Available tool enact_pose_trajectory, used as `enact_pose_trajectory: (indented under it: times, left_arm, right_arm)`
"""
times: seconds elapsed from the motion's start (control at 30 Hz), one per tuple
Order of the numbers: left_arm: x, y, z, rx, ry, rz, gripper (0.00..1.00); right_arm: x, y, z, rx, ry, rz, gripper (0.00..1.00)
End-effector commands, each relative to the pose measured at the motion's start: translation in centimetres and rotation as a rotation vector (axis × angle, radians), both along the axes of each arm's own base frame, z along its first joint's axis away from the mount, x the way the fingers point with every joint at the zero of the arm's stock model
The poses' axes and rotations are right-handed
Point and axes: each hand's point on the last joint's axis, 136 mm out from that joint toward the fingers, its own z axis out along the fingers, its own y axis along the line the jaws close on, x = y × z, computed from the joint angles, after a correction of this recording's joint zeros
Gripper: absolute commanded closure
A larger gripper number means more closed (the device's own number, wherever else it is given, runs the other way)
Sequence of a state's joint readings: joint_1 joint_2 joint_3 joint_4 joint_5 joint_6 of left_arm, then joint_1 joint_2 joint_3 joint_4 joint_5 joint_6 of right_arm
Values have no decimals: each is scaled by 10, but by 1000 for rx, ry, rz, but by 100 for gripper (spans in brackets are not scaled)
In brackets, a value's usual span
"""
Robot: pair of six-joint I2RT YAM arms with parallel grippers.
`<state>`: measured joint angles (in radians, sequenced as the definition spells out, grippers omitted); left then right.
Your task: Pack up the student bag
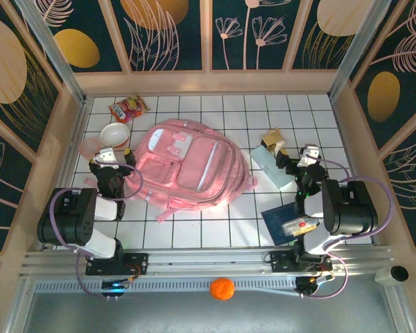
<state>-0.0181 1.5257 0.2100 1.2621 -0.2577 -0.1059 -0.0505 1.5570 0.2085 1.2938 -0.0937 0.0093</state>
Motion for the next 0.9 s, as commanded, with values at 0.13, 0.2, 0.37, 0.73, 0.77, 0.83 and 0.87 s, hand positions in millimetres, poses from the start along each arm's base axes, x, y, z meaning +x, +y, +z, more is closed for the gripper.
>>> enact_pose_trajectory:
  times: [0.13, 0.2, 0.37, 0.73, 0.77, 0.83, 0.87]
  left_arm:
    - [5, -3, 15, 2, -52, -16, 1]
    - [5, -3, 15, 2, -53, -16, 1]
    - [5, -3, 15, 2, -52, -16, 1]
    - [-10, 3, 62, -25, -119, 25, 1]
    - [-9, 7, 68, -58, -112, 52, 1]
    - [-6, 2, 84, -142, -97, 28, 7]
    - [-5, -5, 89, -178, -88, -5, 11]
  right_arm:
    - [5, -3, 8, -2, -27, -23, 1]
    - [6, -3, 9, 0, -29, -23, 1]
    - [5, -3, 9, 2, -28, -22, 1]
    - [22, 15, 43, 68, 129, 43, 1]
    - [27, 17, 53, 101, 172, 44, 1]
    - [37, 19, 66, 185, 302, 31, 1]
    - [41, 23, 72, 217, 341, 34, 1]
